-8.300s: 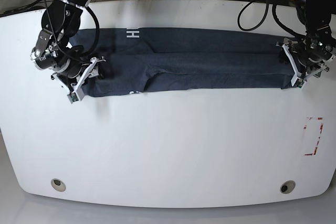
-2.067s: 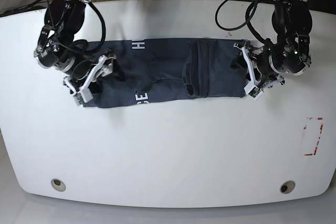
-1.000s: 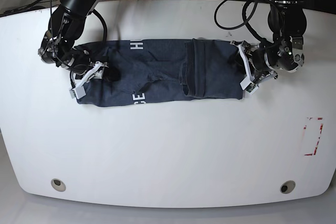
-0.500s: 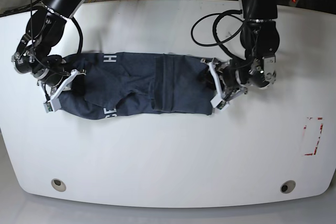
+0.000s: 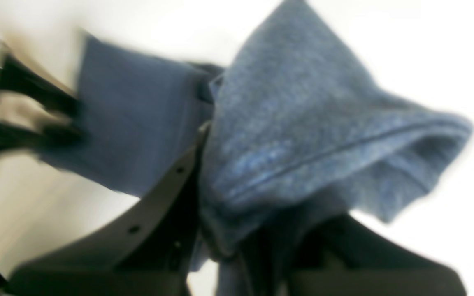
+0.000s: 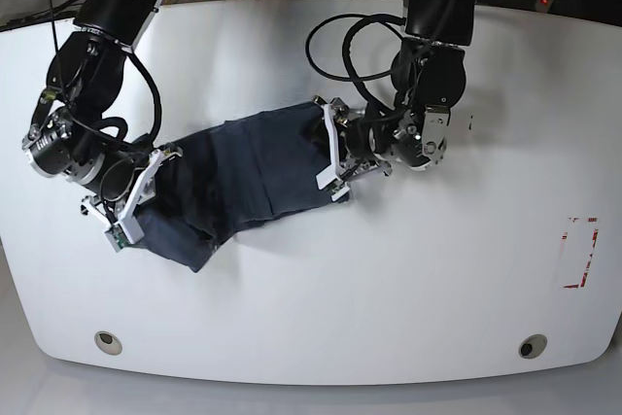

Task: Fold the T-shirt properly
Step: 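Fold the strip in half, bringing both grippers together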

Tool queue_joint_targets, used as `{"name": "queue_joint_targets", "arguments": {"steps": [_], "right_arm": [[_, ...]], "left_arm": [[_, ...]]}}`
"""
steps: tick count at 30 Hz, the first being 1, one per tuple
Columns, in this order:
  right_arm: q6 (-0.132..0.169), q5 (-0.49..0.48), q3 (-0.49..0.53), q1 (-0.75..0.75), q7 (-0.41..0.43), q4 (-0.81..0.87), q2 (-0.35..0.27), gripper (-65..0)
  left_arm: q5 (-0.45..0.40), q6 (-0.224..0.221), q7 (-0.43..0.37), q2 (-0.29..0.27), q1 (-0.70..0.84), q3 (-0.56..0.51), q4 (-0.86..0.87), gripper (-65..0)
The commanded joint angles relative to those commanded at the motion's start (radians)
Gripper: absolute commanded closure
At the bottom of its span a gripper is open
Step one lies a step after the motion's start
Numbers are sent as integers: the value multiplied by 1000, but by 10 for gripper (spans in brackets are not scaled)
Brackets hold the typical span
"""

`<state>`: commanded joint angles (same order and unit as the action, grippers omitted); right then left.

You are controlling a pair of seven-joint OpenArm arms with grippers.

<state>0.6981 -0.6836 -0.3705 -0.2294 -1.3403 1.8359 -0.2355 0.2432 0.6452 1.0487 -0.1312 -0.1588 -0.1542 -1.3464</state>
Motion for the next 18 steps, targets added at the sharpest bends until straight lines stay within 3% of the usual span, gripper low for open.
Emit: {"name": "queue_joint_targets", "arguments": {"steps": [5, 14, 15, 18], "right_arm": [[0, 44, 75, -2, 0, 0, 46, 0], [0, 261, 345, 2, 66, 2, 98, 0], [0, 290, 365, 2, 69, 3, 98, -14], [0, 365, 411, 3, 75, 5, 100, -160]], "left_arm": [[0, 0, 0, -11, -23, 0, 0, -249], [5, 0, 0, -25, -26, 5, 0, -249], [5, 0, 0, -26, -28, 5, 0, -249], [5, 0, 0, -26, -31, 8, -2, -249]]}}
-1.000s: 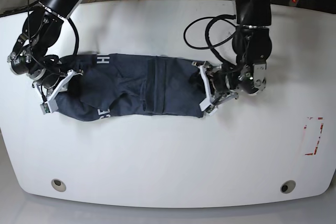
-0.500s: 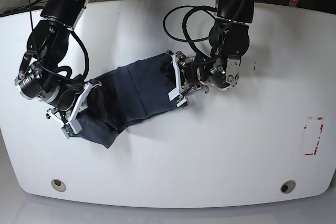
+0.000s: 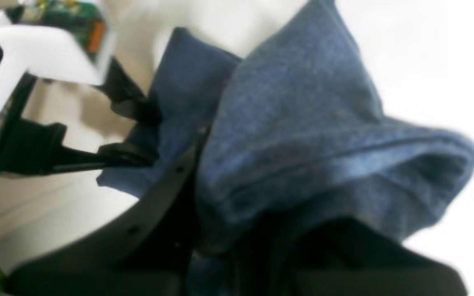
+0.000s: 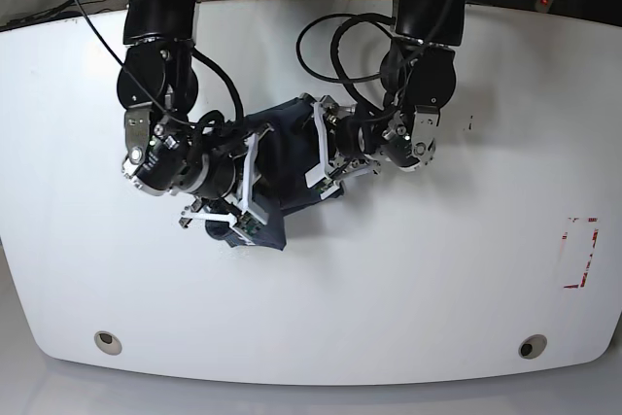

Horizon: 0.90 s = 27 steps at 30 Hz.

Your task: Fold the T-shirt properly

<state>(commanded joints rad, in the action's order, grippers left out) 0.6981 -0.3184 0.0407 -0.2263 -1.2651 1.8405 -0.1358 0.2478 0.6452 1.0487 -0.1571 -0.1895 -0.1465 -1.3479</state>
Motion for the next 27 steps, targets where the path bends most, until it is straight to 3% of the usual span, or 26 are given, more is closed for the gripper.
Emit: {"name": "queue_joint_targets", "arguments": {"steps": [4, 6, 8, 11, 14, 18, 21, 27], "right_arm": [[0, 40, 40, 0, 0, 3, 2, -406], [0, 37, 41, 0, 0, 5, 0, -499], [0, 37, 40, 0, 0, 21, 0, -544], [0, 35, 46, 21, 0, 64, 5, -553], [0, 35, 41, 46, 0, 115, 38, -555], [0, 35, 34, 51, 0, 137, 38, -555], [0, 35, -34, 61, 2, 133, 43, -555], [0, 35, -71, 57, 34, 69, 38, -555]], "left_arm": [[2, 0, -41, 0, 3, 0, -2, -249], [2, 0, -81, 0, 5, 2, -2, -249], [3, 0, -114, 1, 5, 2, -2, -249], [5, 0, -144, 3, 5, 14, -3, -249], [5, 6, -155, 0, 3, 84, -6, -249], [5, 8, -157, 3, 2, 157, -74, -249], [5, 8, -155, 6, 5, 219, -146, -249], [5, 8, -152, 87, 34, 279, -236, -249]]}}
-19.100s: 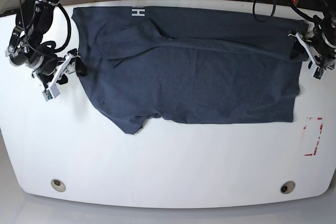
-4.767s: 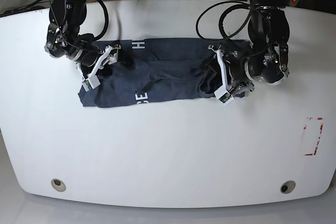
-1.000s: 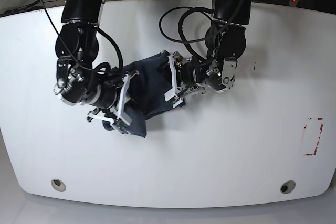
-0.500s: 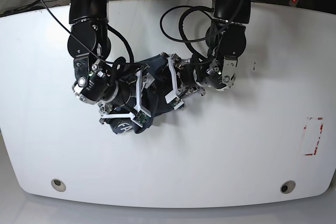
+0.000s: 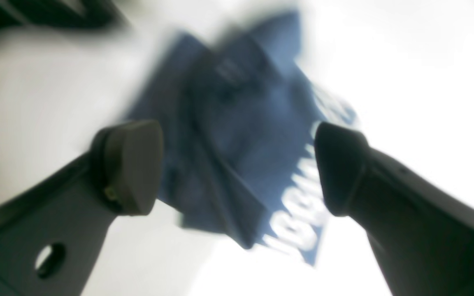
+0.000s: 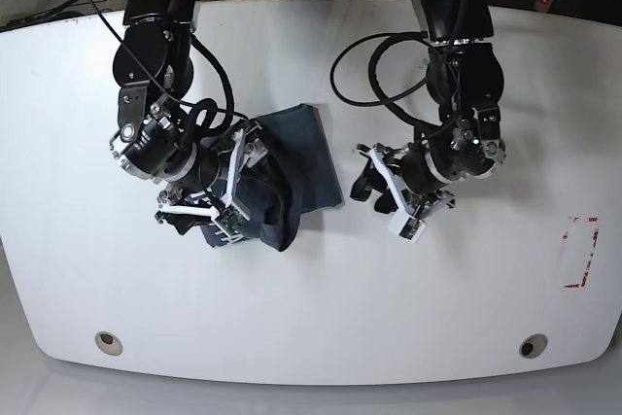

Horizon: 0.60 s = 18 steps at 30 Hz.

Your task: Fold the T-shirt properly

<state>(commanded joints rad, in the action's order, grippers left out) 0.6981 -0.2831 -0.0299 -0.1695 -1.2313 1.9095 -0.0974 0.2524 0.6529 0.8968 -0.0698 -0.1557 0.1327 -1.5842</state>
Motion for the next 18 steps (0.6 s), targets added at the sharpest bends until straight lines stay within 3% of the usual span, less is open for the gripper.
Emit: {"name": "queue_joint_targets", "arguments": {"steps": [7, 12, 18], "right_arm": [[0, -5, 3, 49, 20, -89, 18, -555], [0, -114, 12, 106, 20, -92, 74, -555], [0, -184, 129, 143, 20, -86, 106, -555]], "left_arm": [[0, 0, 0, 83, 44, 2, -54, -249], [0, 0, 0, 117, 66, 2, -71, -249], [0, 0, 0, 123, 71, 2, -71, -247]]}}
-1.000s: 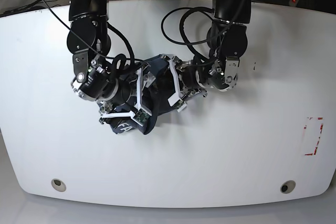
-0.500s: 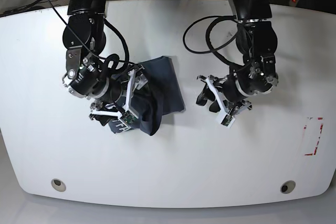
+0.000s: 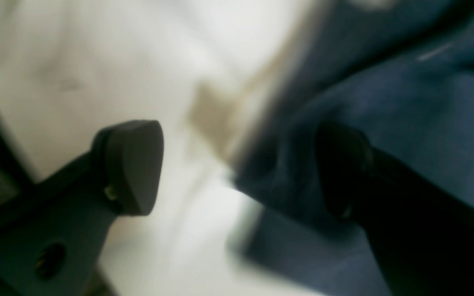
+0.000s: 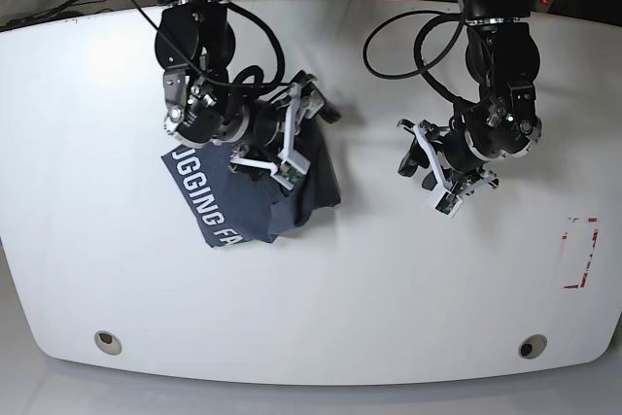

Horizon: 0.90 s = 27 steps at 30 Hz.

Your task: Fold the T-shirt properly

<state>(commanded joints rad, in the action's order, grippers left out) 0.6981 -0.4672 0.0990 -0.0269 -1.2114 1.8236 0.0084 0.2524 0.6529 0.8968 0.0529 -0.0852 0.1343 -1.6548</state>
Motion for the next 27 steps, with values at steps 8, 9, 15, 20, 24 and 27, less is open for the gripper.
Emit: {"name": "queue_joint_targets", "arguments": {"steps": [8, 9, 15, 20, 24, 27], "right_arm": [[0, -38, -141, -12, 2, 49, -6, -553], [0, -37, -169, -25, 2, 48, -8, -553], [0, -34, -319, -117, 2, -34, -71, -553], [0, -32, -414, -239, 5, -199, -123, -523], [0, -32, -420, -382, 80, -425, -198, -431], [0, -32, -419, -473, 149, -597, -236, -414]], "left_arm": [[0, 2, 0, -3, -11, -11, 0, -247], [0, 2, 0, -2, -17, -23, 0, -247], [-9, 2, -3, 0, -29, -175, 2, -247], [-9, -5, -5, -9, -86, -316, 6, -247], [-9, -6, -5, -57, -110, -450, 8, -247], [-11, -6, -5, -86, -114, -505, 9, -247]]}}
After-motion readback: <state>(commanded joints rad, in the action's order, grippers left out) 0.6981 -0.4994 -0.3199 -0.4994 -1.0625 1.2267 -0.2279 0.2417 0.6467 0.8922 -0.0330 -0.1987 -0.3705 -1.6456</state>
